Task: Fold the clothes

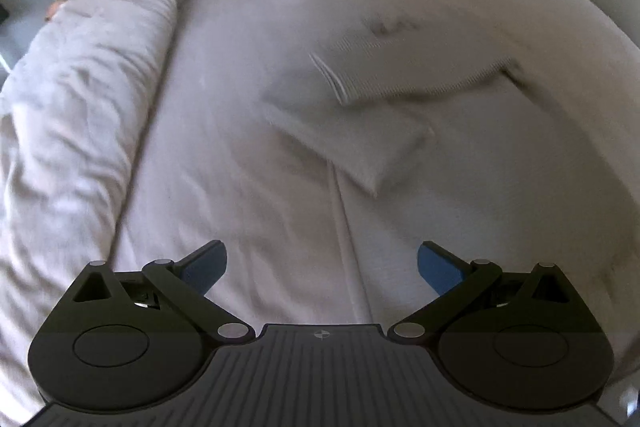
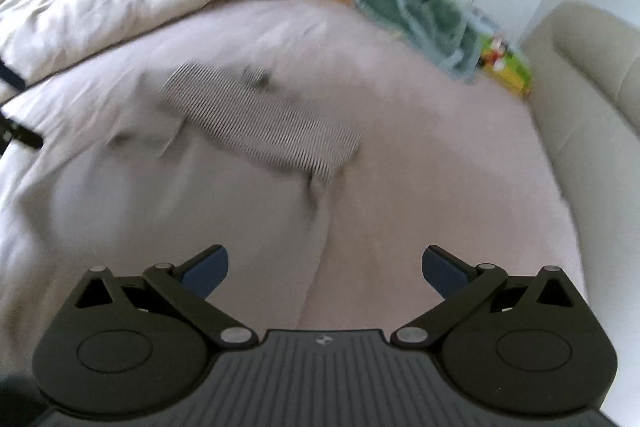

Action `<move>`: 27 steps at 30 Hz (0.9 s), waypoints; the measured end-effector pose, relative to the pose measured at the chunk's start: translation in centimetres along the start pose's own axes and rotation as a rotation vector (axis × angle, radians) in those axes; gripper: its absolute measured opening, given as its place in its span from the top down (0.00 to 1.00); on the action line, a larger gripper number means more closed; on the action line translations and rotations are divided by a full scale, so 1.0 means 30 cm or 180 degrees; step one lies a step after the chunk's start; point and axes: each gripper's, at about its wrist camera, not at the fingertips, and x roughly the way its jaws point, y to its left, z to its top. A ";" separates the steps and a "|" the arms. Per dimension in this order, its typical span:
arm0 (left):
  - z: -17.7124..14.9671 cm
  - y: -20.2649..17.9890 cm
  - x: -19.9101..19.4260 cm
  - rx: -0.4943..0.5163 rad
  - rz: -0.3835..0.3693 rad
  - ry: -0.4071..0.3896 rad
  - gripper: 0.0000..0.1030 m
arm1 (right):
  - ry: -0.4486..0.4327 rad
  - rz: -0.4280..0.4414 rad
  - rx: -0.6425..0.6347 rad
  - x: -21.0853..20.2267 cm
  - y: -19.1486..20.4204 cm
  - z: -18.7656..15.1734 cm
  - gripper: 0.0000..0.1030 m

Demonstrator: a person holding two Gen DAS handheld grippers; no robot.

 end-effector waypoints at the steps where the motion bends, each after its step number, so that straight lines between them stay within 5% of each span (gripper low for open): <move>1: 0.025 0.007 0.021 -0.0010 -0.0019 -0.0042 0.00 | -0.0044 -0.0035 -0.0116 0.056 0.042 0.042 0.00; 9: 0.107 0.085 0.137 -0.0194 -0.0172 -0.0090 0.00 | -0.0046 -0.0424 -0.1526 0.559 0.529 0.186 0.00; 11: 0.111 0.113 0.168 -0.0199 -0.0226 -0.0022 0.00 | -0.0222 -0.0768 -0.1858 0.640 0.606 0.185 0.00; 12: 0.114 0.124 0.185 -0.0164 -0.0249 -0.0002 0.00 | -0.0327 -0.0998 -0.1786 0.664 0.600 0.204 0.00; 16: 0.122 0.149 0.215 0.0130 -0.0368 -0.0037 0.00 | -0.0072 -0.1952 -0.0214 0.693 0.285 0.345 0.00; 19: 0.105 0.147 0.236 0.0460 -0.0488 -0.0103 0.00 | 0.0339 -0.2817 0.0422 0.682 -0.013 0.296 0.00; 23: 0.094 0.125 0.323 0.0765 -0.0007 -0.0148 0.00 | 0.0752 -0.2665 0.1140 0.603 -0.247 0.173 0.00; 27: 0.139 0.097 0.452 0.1031 0.0321 -0.0313 0.00 | 0.0908 -0.2397 0.1186 0.564 -0.192 0.088 0.00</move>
